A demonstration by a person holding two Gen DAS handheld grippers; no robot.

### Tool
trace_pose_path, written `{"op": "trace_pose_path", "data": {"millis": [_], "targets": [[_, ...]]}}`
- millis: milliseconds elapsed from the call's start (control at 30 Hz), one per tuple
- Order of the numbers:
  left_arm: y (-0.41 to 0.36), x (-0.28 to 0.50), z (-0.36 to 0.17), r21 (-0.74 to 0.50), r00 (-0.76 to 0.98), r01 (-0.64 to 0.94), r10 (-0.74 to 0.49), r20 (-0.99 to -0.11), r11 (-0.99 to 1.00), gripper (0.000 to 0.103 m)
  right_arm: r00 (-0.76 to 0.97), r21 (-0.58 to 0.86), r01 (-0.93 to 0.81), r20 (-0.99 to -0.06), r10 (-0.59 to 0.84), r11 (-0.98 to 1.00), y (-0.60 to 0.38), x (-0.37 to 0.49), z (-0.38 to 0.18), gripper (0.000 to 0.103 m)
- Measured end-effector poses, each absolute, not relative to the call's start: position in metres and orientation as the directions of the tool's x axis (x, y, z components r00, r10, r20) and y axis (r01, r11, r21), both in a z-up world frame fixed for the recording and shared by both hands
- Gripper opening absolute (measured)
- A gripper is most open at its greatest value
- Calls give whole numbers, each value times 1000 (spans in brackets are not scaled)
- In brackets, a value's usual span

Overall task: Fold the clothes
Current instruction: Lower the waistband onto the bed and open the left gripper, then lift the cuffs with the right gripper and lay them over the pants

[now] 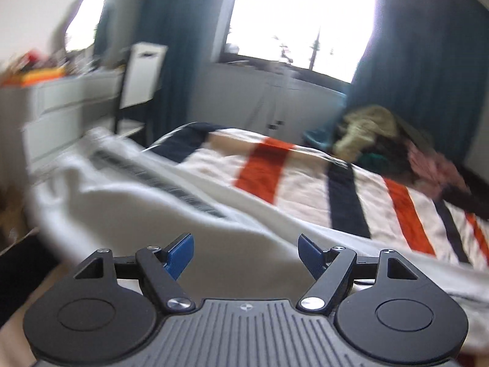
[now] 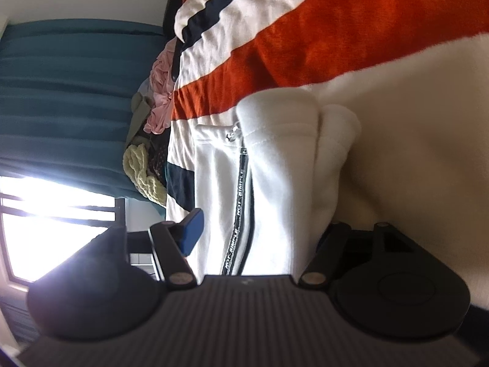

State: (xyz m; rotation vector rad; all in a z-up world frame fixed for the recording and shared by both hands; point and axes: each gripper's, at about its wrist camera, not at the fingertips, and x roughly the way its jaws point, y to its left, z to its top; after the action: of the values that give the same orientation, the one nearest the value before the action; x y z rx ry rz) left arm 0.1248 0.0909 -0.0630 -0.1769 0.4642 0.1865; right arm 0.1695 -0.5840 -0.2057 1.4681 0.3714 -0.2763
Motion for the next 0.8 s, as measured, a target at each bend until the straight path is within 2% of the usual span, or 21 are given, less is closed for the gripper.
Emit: {"op": "trace_pose_path", "data": {"millis": [100,200,267,333,467,633,733,800], "targets": [[67,140,-74,-65,895,-157,114,-430,985,77,936,935,345,-349,38,85,-585,171,-204,69],[53,151,-97,-42,861,-133,94,-500,990,77,965,963,255,-259,33,90,-586,172,-202,69],[49,158,-111,-30,823,-120,82,-562,992,77,965,957,254,-260,27,136,-585,176,-197,69],[48,159,-114,-22,817,-120,86,-570,993,78,963,948,262,-269,19,182,-584,179,-192,69],[47,163,-121,-4,805,-120,94,-585,993,79,923,896,377,-383,-18,233,-582,192,-197,69],[46,167,-129,17,790,-119,105,-604,993,79,910,856,391,-415,-1,338,-584,209,-203,67],[45,169,-134,30,781,-118,111,-614,993,80,909,831,380,-417,4,406,-581,220,-198,69],[45,170,-135,32,779,-119,113,-617,992,81,938,870,312,-347,25,381,-583,221,-198,69]]}}
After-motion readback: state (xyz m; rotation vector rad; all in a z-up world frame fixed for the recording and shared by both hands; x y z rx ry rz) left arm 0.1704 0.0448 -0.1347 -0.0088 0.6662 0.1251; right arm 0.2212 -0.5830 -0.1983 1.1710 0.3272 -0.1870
